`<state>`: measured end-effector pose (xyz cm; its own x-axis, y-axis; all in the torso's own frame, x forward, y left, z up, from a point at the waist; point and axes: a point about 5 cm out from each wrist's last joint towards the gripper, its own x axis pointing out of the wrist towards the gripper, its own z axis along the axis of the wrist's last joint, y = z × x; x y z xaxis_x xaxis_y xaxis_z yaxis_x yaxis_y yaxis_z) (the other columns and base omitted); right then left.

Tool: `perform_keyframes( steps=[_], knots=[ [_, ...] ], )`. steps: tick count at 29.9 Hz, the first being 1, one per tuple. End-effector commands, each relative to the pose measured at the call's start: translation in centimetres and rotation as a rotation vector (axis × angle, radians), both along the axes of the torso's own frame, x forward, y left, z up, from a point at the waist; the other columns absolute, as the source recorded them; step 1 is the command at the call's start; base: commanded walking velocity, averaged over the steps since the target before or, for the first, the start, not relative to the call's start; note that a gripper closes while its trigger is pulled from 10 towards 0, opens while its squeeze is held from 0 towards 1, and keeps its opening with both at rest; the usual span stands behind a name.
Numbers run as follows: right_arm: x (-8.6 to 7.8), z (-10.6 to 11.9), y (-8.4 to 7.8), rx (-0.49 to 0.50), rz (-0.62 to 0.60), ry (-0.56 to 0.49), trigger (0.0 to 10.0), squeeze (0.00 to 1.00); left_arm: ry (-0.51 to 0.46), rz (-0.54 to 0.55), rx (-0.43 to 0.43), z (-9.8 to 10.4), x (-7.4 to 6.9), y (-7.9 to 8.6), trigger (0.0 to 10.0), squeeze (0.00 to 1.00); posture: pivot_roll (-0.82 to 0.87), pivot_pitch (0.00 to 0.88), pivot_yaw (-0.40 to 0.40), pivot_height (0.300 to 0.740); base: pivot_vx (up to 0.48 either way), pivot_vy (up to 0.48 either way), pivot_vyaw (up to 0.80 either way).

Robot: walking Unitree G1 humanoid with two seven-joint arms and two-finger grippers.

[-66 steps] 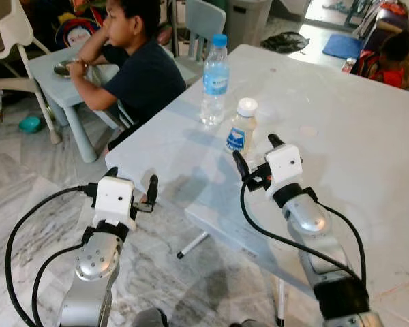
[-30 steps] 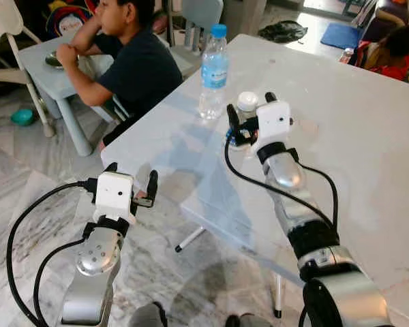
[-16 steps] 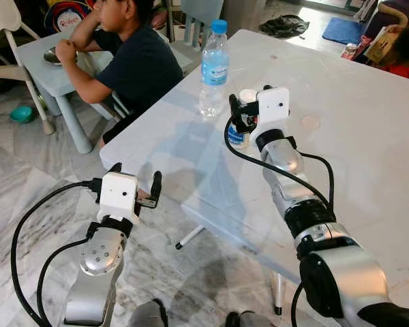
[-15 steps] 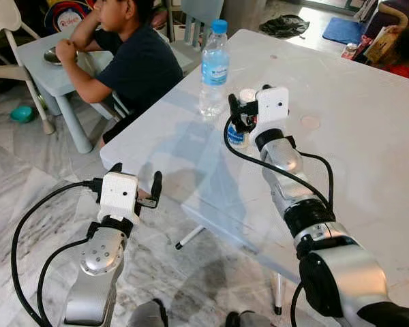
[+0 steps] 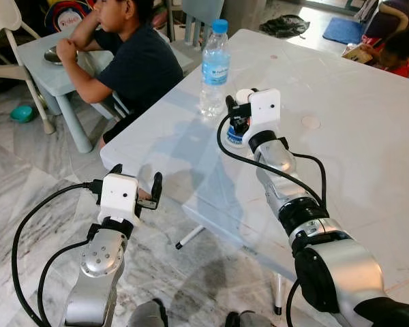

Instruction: Restocking fridge

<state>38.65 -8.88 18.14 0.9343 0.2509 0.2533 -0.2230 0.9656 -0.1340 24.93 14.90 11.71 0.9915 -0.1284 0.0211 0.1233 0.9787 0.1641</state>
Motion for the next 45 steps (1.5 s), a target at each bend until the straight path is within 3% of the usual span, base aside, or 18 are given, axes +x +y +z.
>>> perform_keyframes(
  steps=[1,7,16,17,18,19,22,26,30,36,45],
  knots=[
    [-0.3,-1.0,0.0,-0.005,0.003,0.024,0.0,0.00,0.017,0.011,0.016,-0.5,-0.2,0.3,10.0,0.00,0.19,0.070,-0.027,0.740,0.000,0.000,0.00],
    [-1.0,-2.2,-0.6,0.009,-0.018,0.023,0.0,0.00,0.047,0.093,0.009,-1.6,-0.1,1.3,10.0,0.00,0.18,0.004,-0.037,0.740,0.000,0.000,0.00],
    [-2.6,-3.6,-0.9,0.011,-0.045,-0.008,0.0,0.00,0.020,0.142,0.024,-1.7,1.2,1.3,10.0,0.00,0.15,0.000,-0.072,0.740,0.000,0.000,0.00],
    [-2.9,-3.5,-0.8,0.009,-0.049,-0.018,4.6,0.00,0.000,0.141,0.031,-1.2,1.9,1.2,10.0,0.00,0.15,0.000,-0.069,0.740,0.000,0.000,0.00],
    [-2.9,-3.5,-0.8,0.009,-0.049,-0.018,4.6,0.00,0.000,0.141,0.031,-1.2,1.9,1.2,10.0,0.00,0.15,0.000,-0.069,0.740,0.000,0.000,0.00],
    [-3.3,-3.2,-0.5,0.005,-0.036,-0.038,10.0,0.00,-0.022,0.136,0.036,-0.6,2.3,1.2,10.0,0.00,0.14,0.000,-0.060,0.740,0.000,0.000,0.00],
    [-4.1,-3.3,-0.4,0.001,-0.003,-0.053,10.0,0.00,-0.030,0.135,0.035,-0.3,2.6,1.5,10.0,0.00,0.12,0.000,-0.058,0.740,0.000,0.000,0.00],
    [-5.5,-4.9,-1.5,0.008,-0.005,-0.006,10.0,0.00,-0.012,0.139,0.042,-1.0,2.4,1.7,10.0,0.00,0.12,0.000,-0.059,0.740,0.000,0.000,0.00],
    [-7.3,-5.7,-3.4,-0.044,-0.012,0.004,10.0,0.00,0.001,0.154,0.017,-1.4,1.9,1.4,10.0,0.00,0.11,0.000,-0.057,0.740,0.000,0.347,0.00],
    [-8.4,-6.1,-4.7,-0.051,-0.031,0.028,10.0,0.00,0.014,0.142,0.003,-1.8,1.6,0.8,10.0,0.00,0.09,0.000,-0.054,0.740,0.000,0.419,0.40],
    [-9.5,-5.8,-4.3,-0.087,0.008,0.020,10.0,0.00,0.030,0.121,-0.007,-2.5,1.0,-0.2,10.0,0.00,0.09,0.000,-0.053,0.740,0.000,0.079,0.80]
  ],
)
